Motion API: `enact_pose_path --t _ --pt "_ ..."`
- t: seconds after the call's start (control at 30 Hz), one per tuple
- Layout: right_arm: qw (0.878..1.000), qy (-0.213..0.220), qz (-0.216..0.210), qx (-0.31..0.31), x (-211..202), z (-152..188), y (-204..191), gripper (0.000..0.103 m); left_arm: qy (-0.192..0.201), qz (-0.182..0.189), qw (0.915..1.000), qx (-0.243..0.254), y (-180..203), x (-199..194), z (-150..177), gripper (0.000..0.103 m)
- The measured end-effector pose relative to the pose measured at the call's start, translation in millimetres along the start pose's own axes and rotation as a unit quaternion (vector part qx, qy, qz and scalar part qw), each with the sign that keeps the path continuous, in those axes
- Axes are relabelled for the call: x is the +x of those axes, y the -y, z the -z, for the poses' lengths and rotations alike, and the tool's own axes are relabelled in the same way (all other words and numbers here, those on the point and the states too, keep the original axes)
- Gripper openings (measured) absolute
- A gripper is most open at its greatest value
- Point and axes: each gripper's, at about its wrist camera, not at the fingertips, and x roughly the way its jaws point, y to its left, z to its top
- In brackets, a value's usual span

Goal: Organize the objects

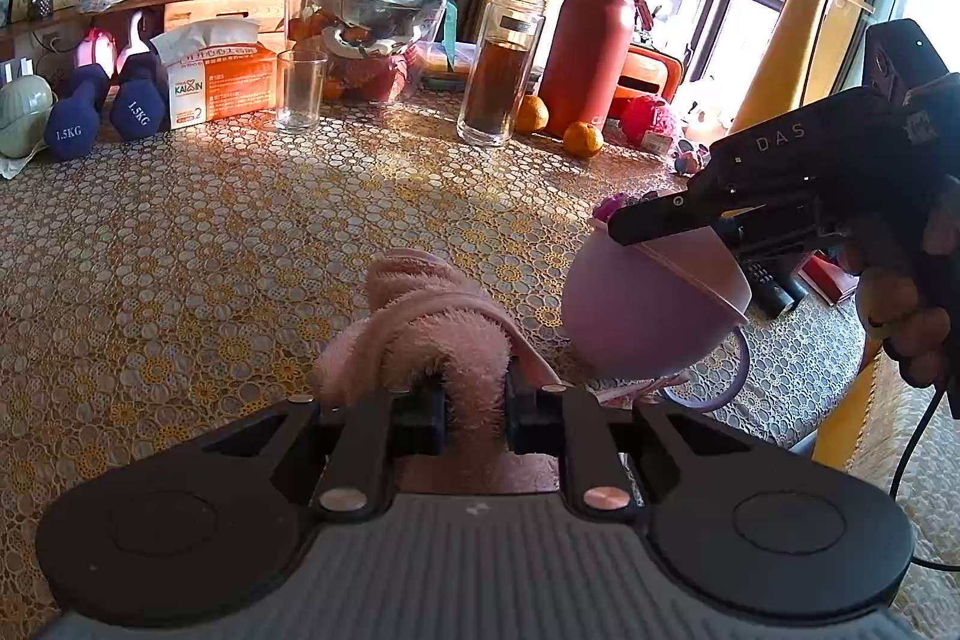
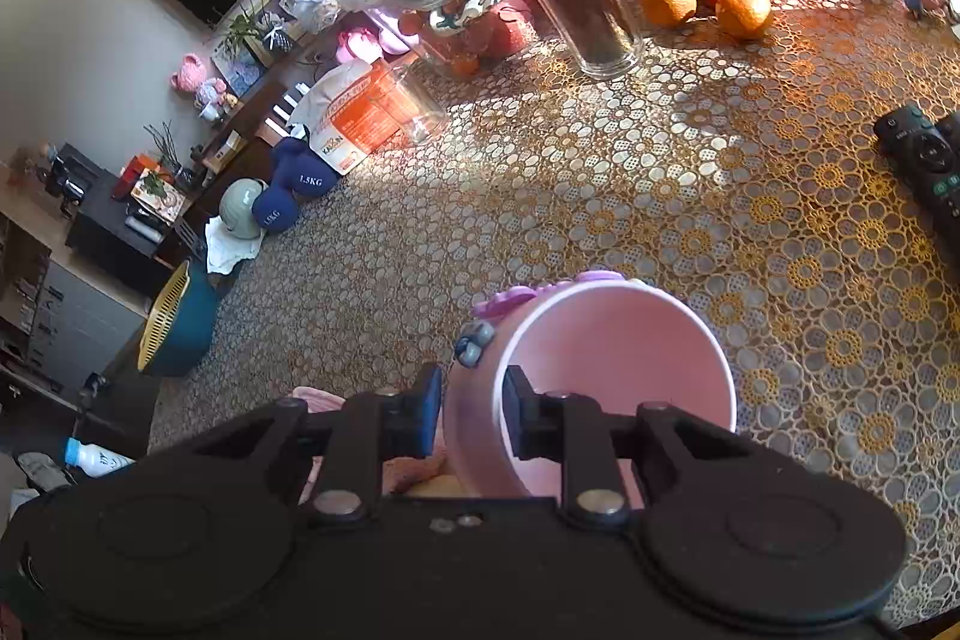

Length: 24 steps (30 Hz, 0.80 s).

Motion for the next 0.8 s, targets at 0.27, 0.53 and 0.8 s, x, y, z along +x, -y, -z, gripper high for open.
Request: enact_pose_path --t 0.27,0.53,0.8 --pt "0.998 -0.030 0.022 -0.048 10 -10 -23 0.033 0.003 0.013 0.9997 -0.022 -12 3 6 0.017" --pt "0.993 -0.057 0.039 -0.091 12 -5 -50 0.033 0.006 0.025 0.9994 -0.023 -14 2 10 0.017" --pt "0.989 -0.071 0.046 -0.119 9 4 -59 0.033 -0.002 0.025 0.9997 0.003 -4 7 16 0.017"
